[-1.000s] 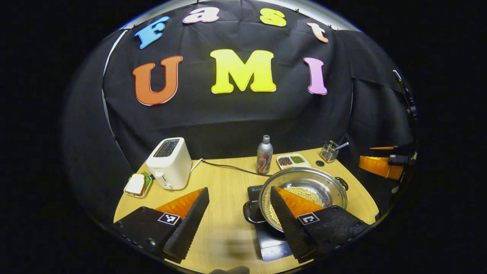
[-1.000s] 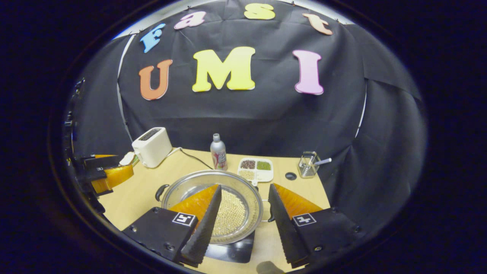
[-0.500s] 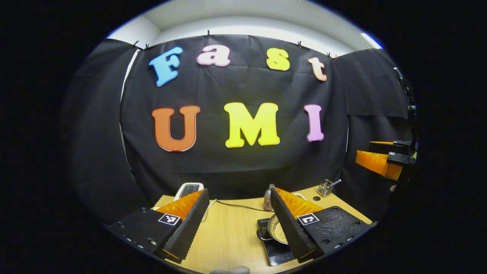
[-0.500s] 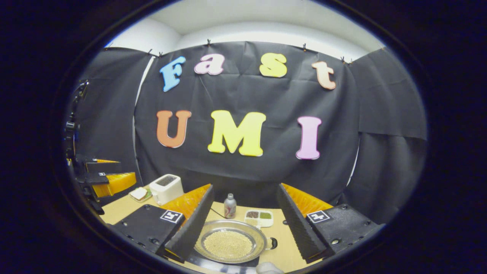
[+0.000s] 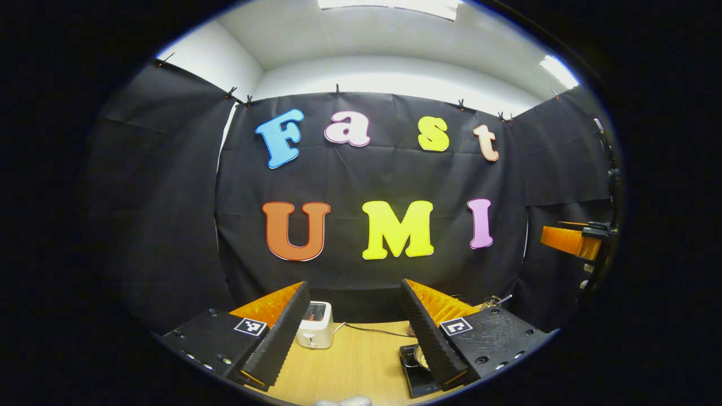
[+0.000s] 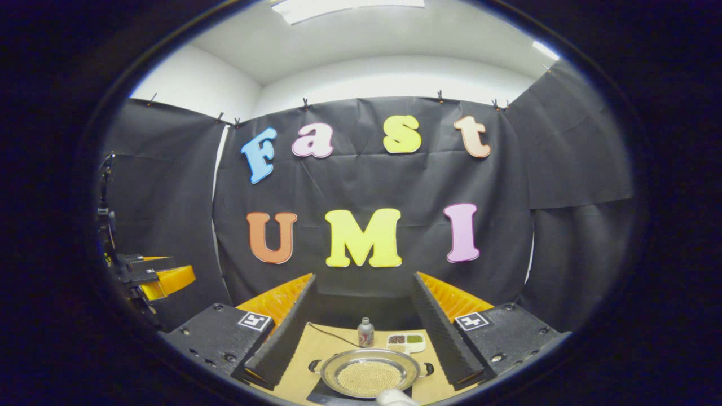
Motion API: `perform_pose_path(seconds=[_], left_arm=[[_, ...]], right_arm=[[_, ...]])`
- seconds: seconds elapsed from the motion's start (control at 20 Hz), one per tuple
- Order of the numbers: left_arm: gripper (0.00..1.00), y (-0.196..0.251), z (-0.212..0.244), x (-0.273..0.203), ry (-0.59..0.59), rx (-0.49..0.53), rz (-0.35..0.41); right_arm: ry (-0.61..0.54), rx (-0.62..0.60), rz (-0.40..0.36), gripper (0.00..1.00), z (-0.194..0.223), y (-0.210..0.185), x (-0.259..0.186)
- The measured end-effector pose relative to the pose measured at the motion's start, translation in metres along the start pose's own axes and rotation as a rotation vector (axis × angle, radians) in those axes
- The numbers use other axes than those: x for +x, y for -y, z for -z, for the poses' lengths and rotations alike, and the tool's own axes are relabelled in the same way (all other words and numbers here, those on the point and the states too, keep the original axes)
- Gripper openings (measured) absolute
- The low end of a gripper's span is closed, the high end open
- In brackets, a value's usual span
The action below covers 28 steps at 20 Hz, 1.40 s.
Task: First push the handle of the pot to place it horizontally, then grasp the pot with both hands and set it on the induction cooktop.
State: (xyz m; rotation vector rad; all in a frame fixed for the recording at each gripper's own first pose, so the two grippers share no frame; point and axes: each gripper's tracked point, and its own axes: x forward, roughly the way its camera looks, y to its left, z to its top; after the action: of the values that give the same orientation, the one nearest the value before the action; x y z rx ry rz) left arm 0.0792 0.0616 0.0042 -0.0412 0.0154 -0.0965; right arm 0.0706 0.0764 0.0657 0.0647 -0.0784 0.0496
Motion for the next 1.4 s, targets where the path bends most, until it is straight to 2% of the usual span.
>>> perform_pose_path(seconds=[0.2,0.4,0.75,1.05,1.4], left_arm=[[0.95,-0.012,-0.004,-0.014,0.011,0.011,-0.047],[0.95,-0.011,0.001,-0.024,0.005,0.034,-0.049],[0.95,-0.004,0.014,-0.027,-0.031,0.014,-0.044],[0.95,0.004,0.008,-0.029,-0.018,-0.015,-0.028],[0.95,0.011,0.002,-0.034,-0.003,0.001,-0.027]], right_arm=[[0.014,0.003,0.048,1.00,0.003,0.014,-0.020],[-0.019,-0.001,0.080,1.00,0.017,0.026,-0.029],[-0.049,-0.018,0.091,1.00,0.028,0.027,-0.035],[-0.054,-0.013,0.079,1.00,0.027,0.026,-0.038],[-0.042,-0.034,0.081,1.00,0.023,0.026,-0.040]])
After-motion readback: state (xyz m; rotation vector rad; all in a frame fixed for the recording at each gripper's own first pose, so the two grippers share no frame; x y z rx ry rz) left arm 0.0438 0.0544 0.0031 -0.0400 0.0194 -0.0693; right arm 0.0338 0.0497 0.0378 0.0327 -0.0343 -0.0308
